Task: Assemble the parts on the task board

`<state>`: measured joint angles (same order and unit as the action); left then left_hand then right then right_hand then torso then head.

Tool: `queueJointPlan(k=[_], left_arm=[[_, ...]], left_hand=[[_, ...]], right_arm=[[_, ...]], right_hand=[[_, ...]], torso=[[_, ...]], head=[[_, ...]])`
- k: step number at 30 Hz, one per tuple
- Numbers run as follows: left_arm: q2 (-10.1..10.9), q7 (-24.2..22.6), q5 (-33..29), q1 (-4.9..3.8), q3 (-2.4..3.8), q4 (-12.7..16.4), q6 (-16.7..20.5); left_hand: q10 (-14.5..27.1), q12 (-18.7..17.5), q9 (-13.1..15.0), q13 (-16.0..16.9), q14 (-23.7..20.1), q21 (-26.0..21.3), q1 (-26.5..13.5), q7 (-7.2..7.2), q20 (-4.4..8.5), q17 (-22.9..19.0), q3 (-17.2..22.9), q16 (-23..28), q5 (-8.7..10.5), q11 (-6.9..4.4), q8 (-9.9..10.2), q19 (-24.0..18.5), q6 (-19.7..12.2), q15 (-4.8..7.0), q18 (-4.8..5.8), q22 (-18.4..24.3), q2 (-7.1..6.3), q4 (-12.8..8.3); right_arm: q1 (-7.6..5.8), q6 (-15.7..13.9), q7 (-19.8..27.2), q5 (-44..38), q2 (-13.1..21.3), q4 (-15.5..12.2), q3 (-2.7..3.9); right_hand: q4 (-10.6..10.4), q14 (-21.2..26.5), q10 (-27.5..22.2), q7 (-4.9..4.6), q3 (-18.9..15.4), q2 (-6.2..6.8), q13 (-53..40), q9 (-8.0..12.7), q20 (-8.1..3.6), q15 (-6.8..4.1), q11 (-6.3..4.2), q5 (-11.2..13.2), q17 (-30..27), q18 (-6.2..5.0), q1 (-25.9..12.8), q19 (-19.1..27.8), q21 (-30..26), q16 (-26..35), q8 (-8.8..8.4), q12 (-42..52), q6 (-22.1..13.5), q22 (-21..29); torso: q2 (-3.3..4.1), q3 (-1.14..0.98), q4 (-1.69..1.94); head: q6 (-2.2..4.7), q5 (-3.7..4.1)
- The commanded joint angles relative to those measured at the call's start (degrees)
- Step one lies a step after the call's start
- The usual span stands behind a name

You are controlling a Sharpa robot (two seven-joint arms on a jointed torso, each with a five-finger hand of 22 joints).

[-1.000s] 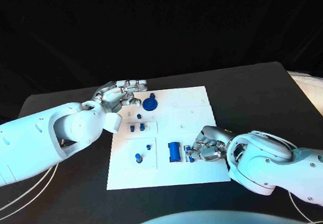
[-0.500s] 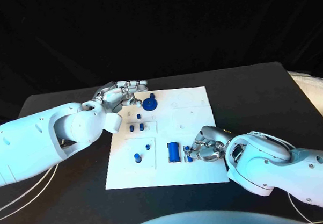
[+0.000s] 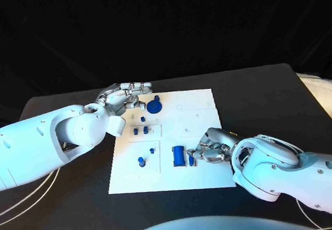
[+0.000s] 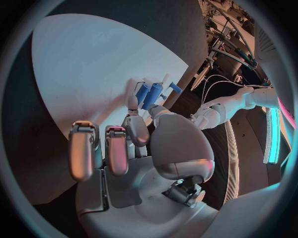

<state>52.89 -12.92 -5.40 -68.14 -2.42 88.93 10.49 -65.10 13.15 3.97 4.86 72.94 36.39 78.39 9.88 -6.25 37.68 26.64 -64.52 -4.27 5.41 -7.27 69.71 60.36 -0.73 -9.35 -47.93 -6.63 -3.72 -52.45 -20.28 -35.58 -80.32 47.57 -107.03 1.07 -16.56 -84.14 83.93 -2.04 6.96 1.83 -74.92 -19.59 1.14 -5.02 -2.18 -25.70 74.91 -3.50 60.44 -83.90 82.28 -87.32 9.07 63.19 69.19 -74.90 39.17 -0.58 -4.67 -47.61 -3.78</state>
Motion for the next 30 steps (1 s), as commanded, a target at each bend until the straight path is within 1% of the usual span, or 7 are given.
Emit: queueJointPlan(k=[1,3,5,8,15,25,30], left_arm=[[-0.02,-0.03,0.28,-0.03,0.05,0.18,-1.13],[-0.01,0.0,0.28,-0.03,0.05,0.17,-1.15],[0.0,0.02,0.29,-0.03,0.05,0.16,-1.17],[0.02,0.04,0.29,-0.03,0.05,0.14,-1.19],[0.09,0.08,0.3,-0.03,0.05,0.12,-1.22],[-0.03,0.08,0.3,-0.03,0.04,0.0,-1.26],[-0.11,-0.03,0.3,-0.03,0.03,-0.06,-1.25]], left_hand=[[0.4,0.24,0.0,0.02,-0.49,-0.24,-0.04,0.04,-0.05,-0.04,-0.26,0.26,-0.09,0.15,-0.38,-0.27,-0.29,0.09,-1.11,0.06,0.11,-0.15],[0.4,0.24,0.0,0.02,-0.49,-0.24,-0.04,0.04,-0.05,-0.04,-0.26,0.26,-0.09,0.15,-0.38,-0.27,-0.29,0.09,-1.11,0.06,0.11,-0.15],[0.4,0.24,0.0,0.02,-0.49,-0.24,-0.04,0.04,-0.05,-0.04,-0.26,0.26,-0.09,0.15,-0.38,-0.27,-0.29,0.09,-1.11,0.06,0.11,-0.15],[0.4,0.24,0.0,0.02,-0.49,-0.24,-0.04,0.04,-0.05,-0.04,-0.26,0.26,-0.09,0.15,-0.38,-0.27,-0.29,0.09,-1.11,0.06,0.11,-0.15],[0.4,0.24,0.0,0.02,-0.49,-0.24,-0.04,0.04,-0.05,-0.04,-0.26,0.26,-0.09,0.15,-0.38,-0.27,-0.29,0.09,-1.11,0.06,0.11,-0.15],[0.4,0.24,0.0,0.02,-0.49,-0.24,-0.04,0.04,-0.05,-0.04,-0.26,0.26,-0.09,0.15,-0.38,-0.27,-0.29,0.09,-1.11,0.06,0.11,-0.15],[0.41,0.25,0.0,0.01,-0.5,-0.24,-0.04,0.04,-0.05,-0.04,-0.26,0.26,-0.09,0.16,-0.39,-0.28,-0.3,0.09,-1.11,0.06,0.11,-0.15]], right_arm=[[0.06,-0.07,0.14,-1.35,0.1,-0.17,-0.01],[0.06,0.24,0.18,-1.55,0.24,-0.29,-0.01],[0.09,0.64,0.24,-1.84,0.46,-0.48,-0.01],[0.23,1.42,0.37,-2.48,1.01,-0.94,-0.01],[0.54,2.38,0.51,-4.0,1.83,-1.76,-0.01],[0.68,2.9,0.62,-5.01,1.75,-1.29,-0.01],[0.69,0.31,1.46,-3.51,1.92,-1.0,0.0]], right_hand=[[0.09,-5.2,-0.16,-0.36,-1.1,0.18,-0.07,-0.1,-0.29,-0.41,0.36,1.88,11.92,0.72,-0.73,-1.23,0.31,-0.24,0.19,-0.23,-0.04,-2.82],[0.56,-5.2,-0.19,-0.35,-1.73,0.6,-0.11,-0.15,-0.31,-0.43,0.34,2.9,11.93,0.73,0.05,-1.23,0.33,-0.24,0.19,-0.3,-0.09,-2.86],[1.29,-5.2,-0.2,-0.33,-2.38,1.11,-0.2,-0.21,-0.32,-0.43,0.36,5.04,11.93,0.72,1.38,-1.22,0.31,-0.24,0.21,-0.3,-0.12,-2.86],[2.56,-5.19,-0.24,-0.38,-3.76,1.84,-0.28,-0.31,-0.3,-0.39,0.42,9.73,11.9,0.71,3.71,-1.17,0.26,-0.21,0.22,-0.44,-0.19,-2.82],[3.57,-5.2,-0.24,-0.46,-5.63,1.92,-0.4,-0.41,-0.24,-0.34,0.43,13.84,11.93,0.72,5.88,-1.17,0.26,-0.22,0.24,-0.6,-0.18,-2.89],[4.61,-5.17,-0.32,-0.5,-6.97,1.2,-0.43,-0.47,-0.19,-0.31,0.48,16.58,11.82,0.69,8.29,-1.1,0.16,-0.13,0.2,-0.88,-0.28,-2.8],[4.69,-5.03,-1.12,-0.83,-7.56,0.56,0.69,-0.29,-0.17,-0.15,0.72,14.55,11.18,0.49,9.01,-0.68,-0.44,0.38,-0.28,-3.23,-1.09,-1.9]], torso=[[0.0,-0.03,0.0],[-0.02,-0.04,-0.01],[-0.03,-0.07,-0.01],[-0.01,-0.05,-0.03],[-0.01,-0.06,-0.06],[-0.05,0.01,0.01],[-0.09,-0.01,-0.03]], head=[[-0.07,0.0],[-0.09,0.03],[-0.05,0.06],[0.01,0.05],[0.13,0.07],[0.34,0.25],[0.65,0.27]])
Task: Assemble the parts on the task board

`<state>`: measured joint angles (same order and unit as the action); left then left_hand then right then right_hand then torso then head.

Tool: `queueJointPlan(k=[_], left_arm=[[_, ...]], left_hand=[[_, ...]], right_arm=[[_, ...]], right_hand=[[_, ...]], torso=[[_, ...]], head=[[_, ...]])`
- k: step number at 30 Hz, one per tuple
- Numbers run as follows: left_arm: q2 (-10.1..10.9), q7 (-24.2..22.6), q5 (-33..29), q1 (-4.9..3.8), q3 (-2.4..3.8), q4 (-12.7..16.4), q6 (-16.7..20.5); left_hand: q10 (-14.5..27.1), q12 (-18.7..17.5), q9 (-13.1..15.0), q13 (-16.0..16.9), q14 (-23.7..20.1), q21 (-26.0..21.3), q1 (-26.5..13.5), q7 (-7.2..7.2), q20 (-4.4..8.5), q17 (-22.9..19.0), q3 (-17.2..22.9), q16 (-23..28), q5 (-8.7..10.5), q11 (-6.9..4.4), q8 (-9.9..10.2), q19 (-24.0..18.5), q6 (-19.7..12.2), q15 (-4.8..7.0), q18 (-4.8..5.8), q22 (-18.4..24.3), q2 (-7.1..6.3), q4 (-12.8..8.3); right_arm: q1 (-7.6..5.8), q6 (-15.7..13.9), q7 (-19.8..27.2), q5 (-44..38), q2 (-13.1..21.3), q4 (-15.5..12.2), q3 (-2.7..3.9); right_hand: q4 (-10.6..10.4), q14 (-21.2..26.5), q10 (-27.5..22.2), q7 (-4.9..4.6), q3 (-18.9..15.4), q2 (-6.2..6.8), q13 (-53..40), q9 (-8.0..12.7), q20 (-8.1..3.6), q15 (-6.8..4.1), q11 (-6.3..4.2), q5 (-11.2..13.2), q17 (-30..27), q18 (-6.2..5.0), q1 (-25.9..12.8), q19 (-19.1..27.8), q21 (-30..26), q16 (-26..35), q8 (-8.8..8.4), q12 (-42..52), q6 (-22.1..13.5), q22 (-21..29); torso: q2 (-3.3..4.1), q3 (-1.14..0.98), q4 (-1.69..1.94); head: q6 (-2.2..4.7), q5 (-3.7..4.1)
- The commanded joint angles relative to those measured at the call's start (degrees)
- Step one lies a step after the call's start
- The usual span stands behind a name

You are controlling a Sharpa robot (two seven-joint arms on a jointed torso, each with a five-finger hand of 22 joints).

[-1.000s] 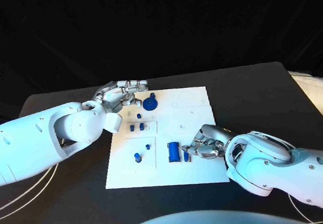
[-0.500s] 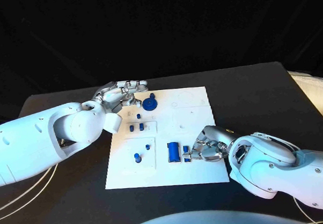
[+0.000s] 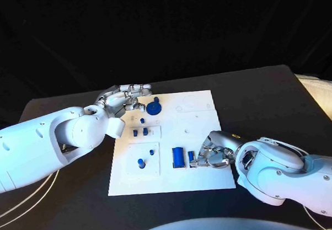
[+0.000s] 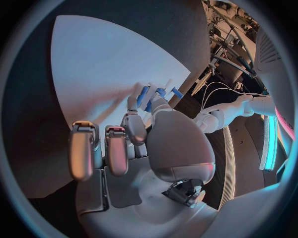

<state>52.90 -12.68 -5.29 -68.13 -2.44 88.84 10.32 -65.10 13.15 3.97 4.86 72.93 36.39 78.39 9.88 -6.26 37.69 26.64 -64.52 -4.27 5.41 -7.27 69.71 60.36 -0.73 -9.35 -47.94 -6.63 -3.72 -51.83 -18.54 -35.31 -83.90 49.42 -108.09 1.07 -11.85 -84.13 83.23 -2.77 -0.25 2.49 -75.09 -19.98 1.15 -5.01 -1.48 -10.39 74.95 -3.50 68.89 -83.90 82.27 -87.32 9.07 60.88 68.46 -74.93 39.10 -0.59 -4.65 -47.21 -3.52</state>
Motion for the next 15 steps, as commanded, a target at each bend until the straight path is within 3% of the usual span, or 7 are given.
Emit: queueJointPlan(k=[1,4,7,10,13,15], left_arm=[[-0.14,-0.35,0.19,-0.04,0.04,0.0,-1.03],[-0.2,-0.91,0.09,-0.03,0.03,-0.07,-0.66],[-0.26,-2.09,-0.37,-0.03,0.0,-0.2,0.42],[-0.41,-3.43,-1.02,-0.02,-0.06,-0.53,1.71],[-0.81,-5.1,-1.82,0.06,-0.21,-1.31,2.81],[-1.4,-6.44,-2.52,0.35,-0.31,-2.22,3.26]], left_hand=[[0.49,0.3,0.0,0.01,-0.53,-0.27,-0.08,0.06,-0.06,-0.07,-0.3,0.24,-0.09,0.18,-0.42,-0.3,-0.33,0.07,-1.11,0.08,0.14,-0.16],[0.49,0.3,0.0,0.01,-0.53,-0.27,-0.08,0.06,-0.06,-0.07,-0.3,0.24,-0.09,0.18,-0.42,-0.3,-0.33,0.07,-1.11,0.08,0.14,-0.16],[0.47,0.49,0.02,0.02,-0.71,-0.34,-0.38,0.05,-0.09,-0.46,-0.5,0.39,-0.05,0.18,-0.54,-0.36,-0.29,0.03,-1.09,0.11,0.18,-0.01],[0.46,0.98,0.04,0.04,-3.89,-1.27,-0.99,-0.1,-0.2,-5.9,-1.18,3.76,-0.07,0.06,-0.89,-1.52,-0.19,-0.05,-1.09,0.53,0.03,0.21],[0.74,1.44,0.01,-0.13,-8.64,-4.45,-1.84,-0.15,-0.52,-9.96,-2.59,8.94,-0.05,0.16,-1.37,-5.08,-0.2,-0.37,-1.07,2.24,-0.25,0.64],[1.31,1.04,-0.12,-0.57,-12.22,-8.42,-2.18,0.03,-1.01,-13.26,-3.43,15.33,-0.09,0.38,-1.32,-9.12,-0.67,-1.03,-1.08,4.64,-0.35,1.0]], right_arm=[[0.07,-2.33,1.86,1.01,0.18,0.08,0.0],[-0.07,-5.77,7.36,7.19,0.93,0.29,0.07],[-0.92,-8.31,18.22,18.57,1.92,1.37,0.29],[-2.35,-9.07,27.5,29.24,2.41,3.16,0.38],[-4.16,-8.59,35.71,40.67,2.44,6.07,0.43],[-5.42,-7.83,40.4,48.09,2.05,8.89,0.48]], right_hand=[[-0.05,-4.99,-0.73,-0.22,-0.59,-0.13,1.25,0.17,-0.14,-0.08,0.12,-1.49,10.94,0.41,0.71,-0.53,-0.65,0.55,-0.45,-1.74,-0.64,-1.55],[0.03,-4.62,-2.69,-1.04,-1.08,-0.36,3.98,0.69,0.15,0.38,0.76,-4.08,9.38,-0.02,1.87,0.41,-2.04,1.83,-1.72,-7.05,-2.71,0.48],[1.1,-3.91,-5.01,-2.21,-0.96,-0.86,6.77,1.39,0.77,1.18,1.69,-5.22,6.6,-0.78,4.82,2.1,-4.6,4.23,-3.37,-12.22,-5.32,4.07],[2.12,-2.2,-9.59,-3.03,-0.72,-1.31,12.82,1.85,1.37,1.74,2.4,-4.91,0.99,-2.14,7.24,5.25,-9.54,9.46,-4.37,-22.93,-6.8,10.64],[2.79,3.89,-16.25,-4.11,-0.32,-1.78,21.62,2.54,2.33,2.7,3.5,-3.66,-15.46,-5.72,9.68,14.85,-25.51,26.72,-5.27,-35.87,-9.05,29.93],[2.96,9.7,-18.76,-5.01,0.13,-1.86,26.51,3.42,3.29,3.71,4.86,-2.53,-29.62,-6.97,11.09,19.58,-35.25,43.55,-5.14,-40.58,-11.2,39.46]], torso=[[-0.01,-0.02,-0.09],[-0.07,0.02,-0.15],[-0.45,0.16,-0.42],[-0.98,0.38,-0.8],[-1.66,0.64,-1.2],[-2.1,0.87,-1.38]], head=[[0.33,-0.01],[0.51,0.04],[1.22,0.19],[2.28,0.28],[3.09,0.22],[4.5,0.26]])
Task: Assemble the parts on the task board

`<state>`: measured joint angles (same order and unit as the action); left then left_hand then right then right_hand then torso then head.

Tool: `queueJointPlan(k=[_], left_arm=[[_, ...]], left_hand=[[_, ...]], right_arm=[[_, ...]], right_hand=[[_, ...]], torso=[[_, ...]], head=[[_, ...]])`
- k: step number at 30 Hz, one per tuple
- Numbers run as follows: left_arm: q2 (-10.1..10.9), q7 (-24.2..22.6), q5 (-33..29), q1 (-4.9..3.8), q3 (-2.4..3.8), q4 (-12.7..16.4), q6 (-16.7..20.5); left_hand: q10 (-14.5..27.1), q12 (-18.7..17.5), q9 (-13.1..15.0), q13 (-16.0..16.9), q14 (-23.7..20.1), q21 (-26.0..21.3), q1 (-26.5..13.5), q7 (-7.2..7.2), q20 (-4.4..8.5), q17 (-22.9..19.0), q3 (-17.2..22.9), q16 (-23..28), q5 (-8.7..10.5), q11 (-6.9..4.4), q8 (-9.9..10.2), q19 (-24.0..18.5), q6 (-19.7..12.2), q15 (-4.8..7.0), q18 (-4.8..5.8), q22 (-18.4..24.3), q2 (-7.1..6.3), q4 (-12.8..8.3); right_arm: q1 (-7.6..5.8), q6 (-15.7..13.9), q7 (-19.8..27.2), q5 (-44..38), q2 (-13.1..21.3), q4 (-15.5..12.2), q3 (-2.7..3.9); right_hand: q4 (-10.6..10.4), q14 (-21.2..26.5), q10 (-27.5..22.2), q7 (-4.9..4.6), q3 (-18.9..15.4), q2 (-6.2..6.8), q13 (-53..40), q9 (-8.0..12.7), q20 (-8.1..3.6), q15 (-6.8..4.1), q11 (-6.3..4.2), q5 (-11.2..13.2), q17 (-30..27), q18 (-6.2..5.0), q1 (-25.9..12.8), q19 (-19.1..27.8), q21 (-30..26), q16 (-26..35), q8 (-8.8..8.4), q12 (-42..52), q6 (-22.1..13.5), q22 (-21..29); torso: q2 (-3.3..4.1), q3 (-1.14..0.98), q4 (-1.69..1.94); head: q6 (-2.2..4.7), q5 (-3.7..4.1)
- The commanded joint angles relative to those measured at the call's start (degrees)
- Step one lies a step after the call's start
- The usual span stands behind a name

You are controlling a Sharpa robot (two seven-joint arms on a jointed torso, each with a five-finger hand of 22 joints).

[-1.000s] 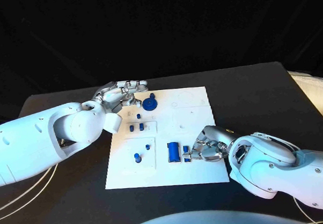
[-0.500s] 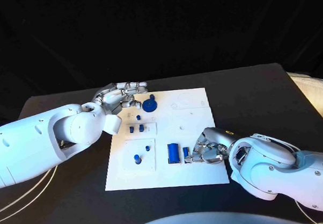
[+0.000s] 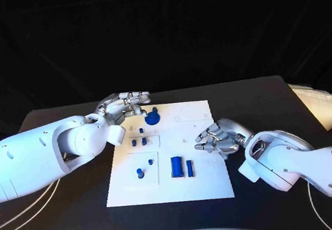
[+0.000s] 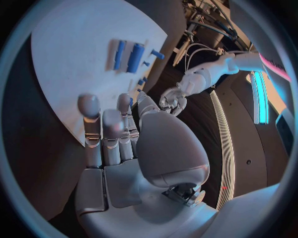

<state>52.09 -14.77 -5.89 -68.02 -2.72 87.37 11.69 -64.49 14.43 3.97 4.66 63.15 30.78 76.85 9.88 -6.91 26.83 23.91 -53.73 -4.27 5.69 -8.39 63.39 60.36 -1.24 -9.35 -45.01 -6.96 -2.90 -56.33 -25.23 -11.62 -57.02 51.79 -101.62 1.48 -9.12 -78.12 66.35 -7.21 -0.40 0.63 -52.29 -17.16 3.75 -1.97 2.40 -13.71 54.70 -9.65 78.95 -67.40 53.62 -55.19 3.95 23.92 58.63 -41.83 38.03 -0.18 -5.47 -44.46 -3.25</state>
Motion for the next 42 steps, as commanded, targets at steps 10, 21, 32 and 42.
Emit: queueJointPlan(k=[10,21,32,42], left_arm=[[-4.52,-10.53,-5.92,3.83,0.04,-6.64,3.32],[-7.32,-13.63,-7.13,5.68,0.17,-10.68,4.81],[-7.18,-11.42,-3.35,6.07,0.62,-7.83,9.84],[-7.34,-13.95,3.14,7.33,2.1,-0.51,25.7]], left_hand=[[1.3,-5.97,-0.22,-1.07,-5.41,-20.8,-0.68,0.49,-5.64,-15.52,-3.98,33.45,-0.1,2.23,1.57,-14.69,-1.52,-4.87,-0.89,16.62,0.69,2.13],[1.27,-9.66,-0.21,-1.11,-5.53,-25.8,0.83,0.67,-7.69,-20.18,-4.92,42.74,-0.24,2.87,3.66,-16.58,-1.54,-6.47,-1.31,23.44,1.73,1.76],[33.08,-14.43,-3.97,-4.66,-34.53,-30.78,-38.23,-4.63,-0.34,-26.83,-14.44,48.31,4.27,-1.41,8.39,-40.15,-31.14,1.24,3.74,34.32,6.96,2.9],[43.84,-14.43,-3.97,-4.66,-44.33,-30.78,-51.45,-9.88,2.15,-26.83,-17.68,53.73,4.27,-5.69,8.39,-48.09,-41.12,1.24,4.97,37.98,6.96,2.9]], right_arm=[[-3.71,3.77,29.03,41.9,-6.14,18.39,0.68],[-4.09,7.4,33.36,44.22,-11.14,28.21,1.28],[-4.0,-1.83,32.64,45.75,-9.96,23.62,0.55],[-3.86,-15.58,39.71,54.83,-7.65,13.99,-1.08]], right_hand=[[1.55,15.95,-5.67,-3.13,5.85,-0.05,29.53,5.44,6.09,6.69,5.16,4.02,-29.34,-0.32,6.67,11.03,-32.49,43.11,-0.46,-19.95,-4.36,24.0],[6.23,13.62,-4.18,-3.44,11.76,0.5,47.07,11.46,8.16,8.25,5.92,4.45,-44.73,-0.99,3.65,6.36,-44.31,51.54,-0.36,-20.24,-3.43,33.84],[9.12,46.01,-35.53,1.89,6.14,-0.63,52.29,17.16,2.12,1.97,1.71,9.08,-49.87,3.79,-38.08,37.0,-49.05,55.19,-3.95,-23.92,-31.27,41.83],[9.12,57.0,-46.07,7.21,0.4,-0.63,52.29,17.16,-3.75,1.97,-2.4,13.71,-54.7,5.15,-52.04,47.4,-53.62,55.19,-3.95,-23.92,-40.65,41.83]], torso=[[-3.66,1.73,-1.48],[-5.03,1.59,-1.36],[-5.53,1.01,1.45],[-6.84,0.19,5.41]], head=[[7.54,0.43],[7.82,0.31],[8.81,1.61],[10.06,3.23]])
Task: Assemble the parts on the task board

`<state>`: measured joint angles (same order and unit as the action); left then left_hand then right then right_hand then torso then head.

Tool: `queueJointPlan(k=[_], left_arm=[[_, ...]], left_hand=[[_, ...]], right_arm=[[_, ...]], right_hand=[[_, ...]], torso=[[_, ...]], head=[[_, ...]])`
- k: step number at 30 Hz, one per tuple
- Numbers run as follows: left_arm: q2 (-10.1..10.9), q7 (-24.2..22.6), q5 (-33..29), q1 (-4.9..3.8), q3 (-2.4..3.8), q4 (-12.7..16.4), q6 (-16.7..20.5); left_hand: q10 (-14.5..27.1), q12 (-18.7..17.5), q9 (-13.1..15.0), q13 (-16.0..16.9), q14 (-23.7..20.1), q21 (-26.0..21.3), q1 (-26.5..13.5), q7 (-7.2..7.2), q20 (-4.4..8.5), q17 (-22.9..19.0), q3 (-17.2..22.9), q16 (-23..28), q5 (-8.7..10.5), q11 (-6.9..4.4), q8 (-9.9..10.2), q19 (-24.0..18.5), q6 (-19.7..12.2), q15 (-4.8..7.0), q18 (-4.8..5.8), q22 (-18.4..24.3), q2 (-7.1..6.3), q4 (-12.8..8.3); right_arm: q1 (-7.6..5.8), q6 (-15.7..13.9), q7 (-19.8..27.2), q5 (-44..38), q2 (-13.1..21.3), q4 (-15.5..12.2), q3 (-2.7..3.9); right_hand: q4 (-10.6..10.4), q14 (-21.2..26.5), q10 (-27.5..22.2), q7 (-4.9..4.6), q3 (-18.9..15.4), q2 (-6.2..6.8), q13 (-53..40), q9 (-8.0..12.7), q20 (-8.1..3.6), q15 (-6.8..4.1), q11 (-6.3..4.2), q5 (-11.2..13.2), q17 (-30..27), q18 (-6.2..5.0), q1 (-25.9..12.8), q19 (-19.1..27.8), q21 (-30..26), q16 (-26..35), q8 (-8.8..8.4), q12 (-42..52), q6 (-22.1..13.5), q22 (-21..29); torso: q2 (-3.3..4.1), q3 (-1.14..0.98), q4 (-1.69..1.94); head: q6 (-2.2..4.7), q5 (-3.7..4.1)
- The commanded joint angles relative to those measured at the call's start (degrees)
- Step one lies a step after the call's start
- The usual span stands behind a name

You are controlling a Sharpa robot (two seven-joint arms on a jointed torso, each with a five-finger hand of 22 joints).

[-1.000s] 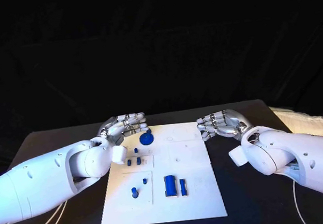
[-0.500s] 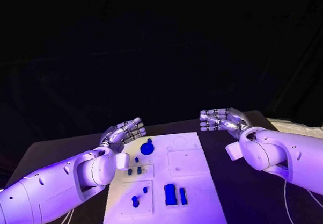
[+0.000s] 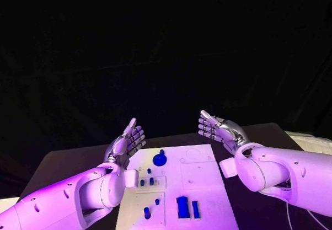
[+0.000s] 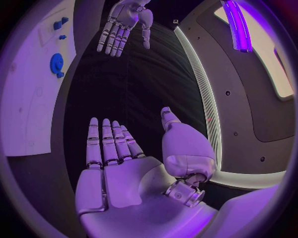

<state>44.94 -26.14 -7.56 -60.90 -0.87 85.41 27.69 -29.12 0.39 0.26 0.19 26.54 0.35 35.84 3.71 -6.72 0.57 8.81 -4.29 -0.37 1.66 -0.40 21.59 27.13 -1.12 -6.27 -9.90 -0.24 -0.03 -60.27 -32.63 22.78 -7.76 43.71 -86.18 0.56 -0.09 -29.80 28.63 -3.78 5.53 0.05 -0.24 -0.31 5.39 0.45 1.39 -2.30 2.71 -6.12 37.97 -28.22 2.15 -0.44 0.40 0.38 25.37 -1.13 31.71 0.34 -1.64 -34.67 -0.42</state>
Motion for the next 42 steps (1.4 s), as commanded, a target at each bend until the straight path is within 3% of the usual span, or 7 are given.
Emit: queueJointPlan(k=[1,2,3,4,5,12,42], left_arm=[[-0.2,-2.76,5.28,0.3,0.35,1.98,10.86],[-0.21,-2.94,5.74,0.39,0.46,2.5,11.97],[-0.22,-3.09,6.13,0.46,0.55,2.94,12.93],[-0.23,-3.22,6.47,0.53,0.62,3.32,13.75],[-0.24,-3.39,6.89,0.61,0.72,3.8,14.79],[-0.25,-3.65,7.56,0.74,0.87,4.55,16.42],[-0.25,-3.65,7.56,0.74,0.87,4.55,16.42]], left_hand=[[9.28,-0.39,-0.26,-0.19,-8.46,-0.35,-11.43,-3.71,2.15,-0.57,-2.83,4.29,0.37,-1.66,0.4,-6.89,-8.67,1.12,1.88,3.14,0.24,0.03],[10.1,-0.39,-0.26,-0.19,-9.2,-0.35,-12.43,-3.71,2.34,-0.57,-3.07,4.29,0.37,-1.66,0.4,-7.51,-9.44,1.12,1.88,3.43,0.24,0.03],[10.66,-0.39,-0.26,-0.19,-9.7,-0.35,-13.11,-3.71,2.47,-0.57,-3.27,4.29,0.37,-1.66,0.4,-7.92,-9.95,1.12,2.06,3.62,0.24,0.03],[11.41,-0.39,-0.26,-0.19,-10.43,-0.35,-14.05,-3.71,2.63,-0.57,-3.48,4.29,0.37,-1.66,0.4,-8.5,-10.65,1.12,6.27,3.87,0.24,0.03],[12.53,-0.39,-0.26,-0.19,-11.42,-0.35,-15.42,-3.71,6.72,-0.57,-3.8,4.29,0.37,-1.66,0.4,-9.28,-11.69,1.12,6.27,4.25,0.24,0.03],[16.44,-0.39,-0.26,-0.19,-14.98,-0.35,-20.22,-3.71,6.72,-0.57,-8.81,4.29,0.37,-1.66,0.4,-12.1,-15.34,1.12,6.27,5.58,0.24,0.03],[29.12,-0.39,-0.26,-0.19,-26.54,-0.35,-35.84,-3.71,6.72,-0.57,-8.81,4.29,0.37,-1.66,0.4,-21.59,-27.13,1.12,6.27,9.9,0.24,0.03]], right_arm=[[0.09,-8.97,5.72,6.09,0.56,-2.01,-0.26],[0.09,-9.7,6.1,6.58,0.68,-2.52,-0.34],[0.1,-10.28,6.4,6.96,0.78,-2.93,-0.41],[0.1,-10.74,6.63,7.27,0.85,-3.25,-0.47],[0.11,-11.23,6.88,7.59,0.94,-3.59,-0.53],[0.11,-11.48,7.01,7.76,0.98,-3.77,-0.56],[0.11,-11.48,7.01,7.76,0.98,-3.77,-0.56]], right_hand=[[0.09,9.5,-9.15,3.78,-5.53,-0.05,0.24,0.31,-5.39,-0.45,-1.39,2.3,-2.71,2.1,-12.11,8.97,-2.15,0.44,-0.4,-0.38,-8.08,1.13],[0.09,10.35,-9.98,3.78,-5.53,-0.05,0.24,0.31,-5.39,-0.45,-1.39,2.3,-2.71,6.12,-13.19,9.8,-2.15,0.44,-0.4,-0.38,-8.79,1.13],[0.09,10.92,-10.52,3.78,-5.53,-0.05,0.24,0.31,-5.39,-0.45,-1.39,2.3,-2.71,6.12,-13.91,10.31,-2.15,0.44,-0.4,-0.38,-9.27,1.13],[0.09,11.7,-11.29,3.78,-5.53,-0.05,0.24,0.31,-5.39,-0.45,-1.39,2.3,-2.71,6.12,-14.9,11.1,-2.15,0.44,-0.4,-0.38,-9.94,1.13],[0.09,12.84,-12.36,3.78,-5.53,-0.05,0.24,0.31,-5.39,-0.45,-1.39,2.3,-2.71,6.12,-16.35,12.16,-2.15,0.44,-0.4,-0.38,-10.91,1.13],[0.09,16.81,-16.17,3.78,-5.53,-0.05,0.24,0.31,-5.39,-0.45,-1.39,2.3,-2.71,6.12,-21.44,15.95,-2.15,0.44,-0.4,-0.38,-14.33,1.13],[0.09,29.8,-28.63,3.78,-5.53,-0.05,0.24,0.31,-5.39,-0.45,-1.39,2.3,-2.71,6.12,-37.97,28.22,-2.15,0.44,-0.4,-0.38,-25.37,1.13]], torso=[[-0.53,-0.33,1.64],[-0.53,-0.34,1.64],[-0.53,-0.34,1.64],[-0.53,-0.34,1.64],[-0.53,-0.34,1.64],[-0.53,-0.34,1.64],[-0.53,-0.34,1.64]], head=[[0.29,0.42],[0.3,0.42],[0.3,0.42],[0.3,0.42],[0.3,0.42],[0.3,0.42],[0.3,0.42]])
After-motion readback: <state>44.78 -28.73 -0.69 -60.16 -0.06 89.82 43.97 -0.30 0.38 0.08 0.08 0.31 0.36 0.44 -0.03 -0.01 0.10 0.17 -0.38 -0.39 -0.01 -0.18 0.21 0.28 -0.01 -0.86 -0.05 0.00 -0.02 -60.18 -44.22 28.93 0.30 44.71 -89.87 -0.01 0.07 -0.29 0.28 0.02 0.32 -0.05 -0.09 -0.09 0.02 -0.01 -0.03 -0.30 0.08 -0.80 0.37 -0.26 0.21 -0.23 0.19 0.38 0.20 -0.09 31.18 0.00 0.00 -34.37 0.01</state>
